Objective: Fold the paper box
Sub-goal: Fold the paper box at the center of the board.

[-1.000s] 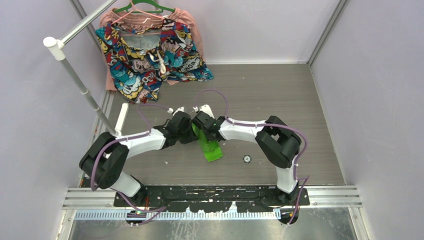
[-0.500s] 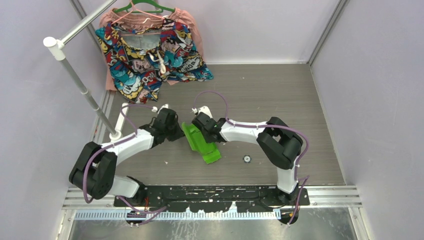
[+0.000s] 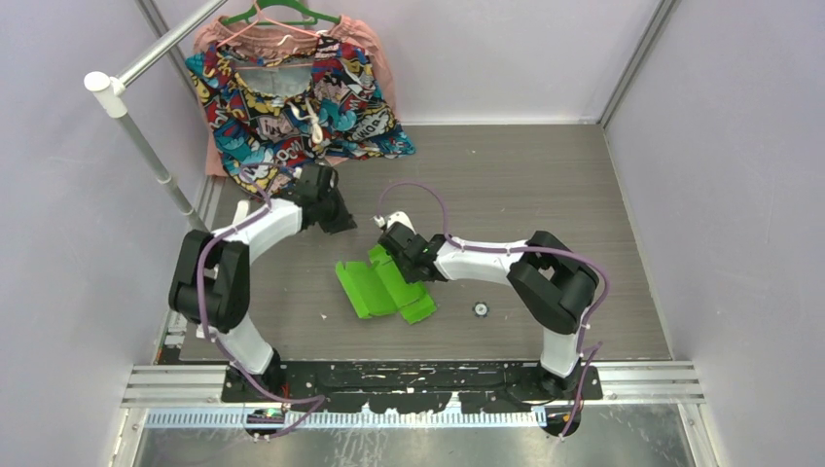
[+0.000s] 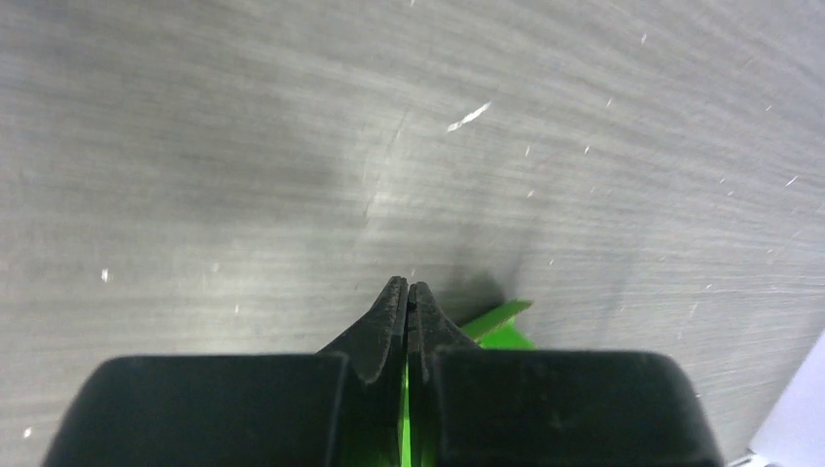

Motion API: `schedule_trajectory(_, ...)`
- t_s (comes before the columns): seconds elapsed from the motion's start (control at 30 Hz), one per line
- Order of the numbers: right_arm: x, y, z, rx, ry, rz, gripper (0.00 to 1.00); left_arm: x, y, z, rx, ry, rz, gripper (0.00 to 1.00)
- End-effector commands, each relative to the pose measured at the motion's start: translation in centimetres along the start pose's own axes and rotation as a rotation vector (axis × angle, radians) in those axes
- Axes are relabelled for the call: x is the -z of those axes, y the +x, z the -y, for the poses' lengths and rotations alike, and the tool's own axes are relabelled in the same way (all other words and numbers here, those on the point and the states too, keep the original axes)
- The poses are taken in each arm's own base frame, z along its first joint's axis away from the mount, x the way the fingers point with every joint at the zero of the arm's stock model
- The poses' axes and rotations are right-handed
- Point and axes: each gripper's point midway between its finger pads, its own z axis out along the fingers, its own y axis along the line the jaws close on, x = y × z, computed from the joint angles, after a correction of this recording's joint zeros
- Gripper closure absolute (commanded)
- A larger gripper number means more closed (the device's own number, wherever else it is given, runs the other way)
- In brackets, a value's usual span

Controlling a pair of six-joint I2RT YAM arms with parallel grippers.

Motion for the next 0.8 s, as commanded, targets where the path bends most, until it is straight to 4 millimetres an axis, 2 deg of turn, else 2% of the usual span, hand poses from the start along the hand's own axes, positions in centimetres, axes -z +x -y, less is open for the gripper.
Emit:
schedule_trajectory(0.0, 0.4, 3.4, 0.2, 0.074, -0.02, -0.09, 0.99, -0.6, -0.4, 0.8, -0.037, 0.051, -0.13, 1.0)
schedule_trajectory(0.13, 0.3, 3.3, 0.3, 0.081, -0.018, -0.091, 0.99, -2.1, 1.2, 1.2, -0.041, 0.083, -0.23, 1.0)
schedule_trajectory(0.3, 0.2, 3.0, -0.1, 0.08, -0.031, -0.087, 0.99, -3.2, 2.3, 0.7, -0.05, 0.067, -0.287, 1.0)
schedule_trajectory(0.47, 0.0, 2.7, -0.7, 0.07, -0.056, -0.088, 0.99, -3.9, 3.8, 1.7, -0.078, 0.099, -0.347, 1.0)
schedule_trajectory(0.67, -0.1, 2.7, -1.0, 0.062, -0.066, -0.091, 0.99, -4.0, 5.9, 3.7, -0.066, 0.252, -0.445, 0.86)
schedule_trajectory(0.77, -0.2, 2.9, -1.2, 0.056, -0.079, -0.094, 0.99, -3.8, 6.7, 3.9, -0.073, 0.286, -0.48, 0.83)
